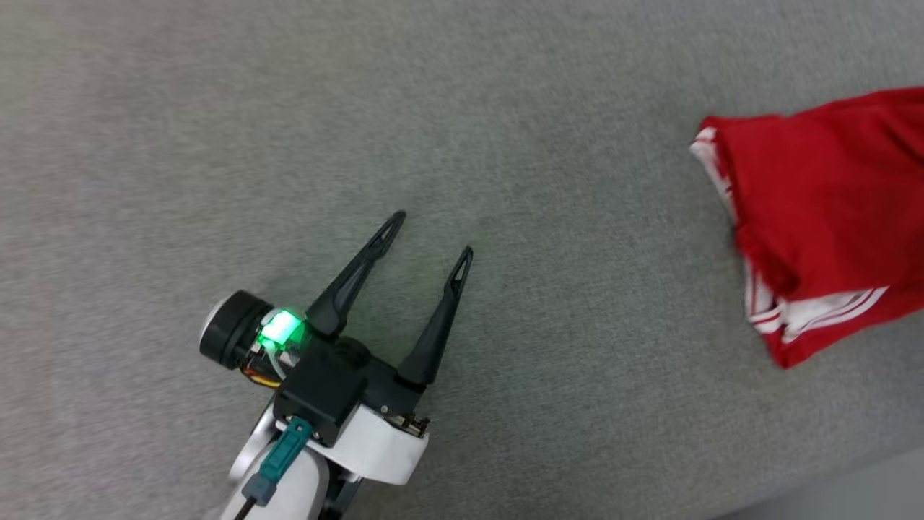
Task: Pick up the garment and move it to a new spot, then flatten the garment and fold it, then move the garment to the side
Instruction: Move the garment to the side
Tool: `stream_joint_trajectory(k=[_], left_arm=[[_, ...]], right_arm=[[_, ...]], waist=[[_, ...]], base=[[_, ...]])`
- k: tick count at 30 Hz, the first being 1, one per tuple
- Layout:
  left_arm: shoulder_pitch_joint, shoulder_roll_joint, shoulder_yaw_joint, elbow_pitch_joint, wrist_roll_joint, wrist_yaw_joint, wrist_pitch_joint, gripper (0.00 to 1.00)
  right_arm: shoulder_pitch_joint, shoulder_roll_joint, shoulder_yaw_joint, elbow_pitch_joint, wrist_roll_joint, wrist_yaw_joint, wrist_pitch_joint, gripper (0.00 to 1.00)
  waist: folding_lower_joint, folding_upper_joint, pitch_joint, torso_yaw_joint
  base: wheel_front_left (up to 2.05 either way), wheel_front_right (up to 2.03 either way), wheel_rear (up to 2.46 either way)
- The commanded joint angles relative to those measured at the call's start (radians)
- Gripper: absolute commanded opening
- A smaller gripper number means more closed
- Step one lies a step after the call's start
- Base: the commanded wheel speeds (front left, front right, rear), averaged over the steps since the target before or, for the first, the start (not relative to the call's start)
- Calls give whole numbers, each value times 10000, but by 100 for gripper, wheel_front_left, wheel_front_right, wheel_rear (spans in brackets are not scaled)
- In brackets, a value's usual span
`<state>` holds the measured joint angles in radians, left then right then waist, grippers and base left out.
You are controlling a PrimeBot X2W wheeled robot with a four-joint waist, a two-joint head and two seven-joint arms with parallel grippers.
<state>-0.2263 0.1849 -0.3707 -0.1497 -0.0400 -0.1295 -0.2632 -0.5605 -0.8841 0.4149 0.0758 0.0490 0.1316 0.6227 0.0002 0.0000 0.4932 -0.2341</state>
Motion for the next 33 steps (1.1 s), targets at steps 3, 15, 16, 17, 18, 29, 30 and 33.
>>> stream_joint_trajectory(k=[3, 15, 16, 17, 18, 29, 30, 33], left_arm=[[-372, 173, -70, -73, 61, -9, -18, 100], [-715, 634, -285, -91, 38, -9, -20, 100], [-720, 655, -274, -97, 46, -9, -20, 100], [-736, 673, -254, -99, 56, -9, -20, 100], [-743, 679, -230, -105, 54, -9, -20, 100], [-493, 417, -42, -10, -47, 23, -18, 100], [-469, 351, -11, 12, -78, 35, -19, 100], [-360, 216, 102, 25, -160, 64, -19, 100]], right_arm=[[-237, -22, -502, 731, -238, -18, -583, 0], [-399, 705, -2656, 3836, -976, -18, -2807, 0], [-475, 744, -2862, 4084, -1054, -18, -2977, 0], [-517, 782, -3017, 4288, -1168, -18, -3133, 0], [-550, 824, -3147, 4480, -1281, -18, -3272, 0], [-982, 1552, -4380, 5244, -2355, -18, -4283, 100], [-1061, 1592, -4474, 5223, -2392, -18, -4437, 100], [-1143, 1827, -4638, 5072, -2437, -16, -4756, 100]], waist=[[-2, 0, 801, -624], [-2, 0, 1342, -433], [-2, 0, 1358, -387], [-2, 0, 1366, -348], [-2, 0, 1375, -307], [-2, 0, 802, 50], [-2, 0, 642, 89], [-2, 0, 264, 177]], base=[[0, 0, 0], [0, 0, 0], [0, 0, 0], [0, 0, 0], [0, 0, 0], [0, 0, 0], [0, 0, 0], [0, 0, 0]])
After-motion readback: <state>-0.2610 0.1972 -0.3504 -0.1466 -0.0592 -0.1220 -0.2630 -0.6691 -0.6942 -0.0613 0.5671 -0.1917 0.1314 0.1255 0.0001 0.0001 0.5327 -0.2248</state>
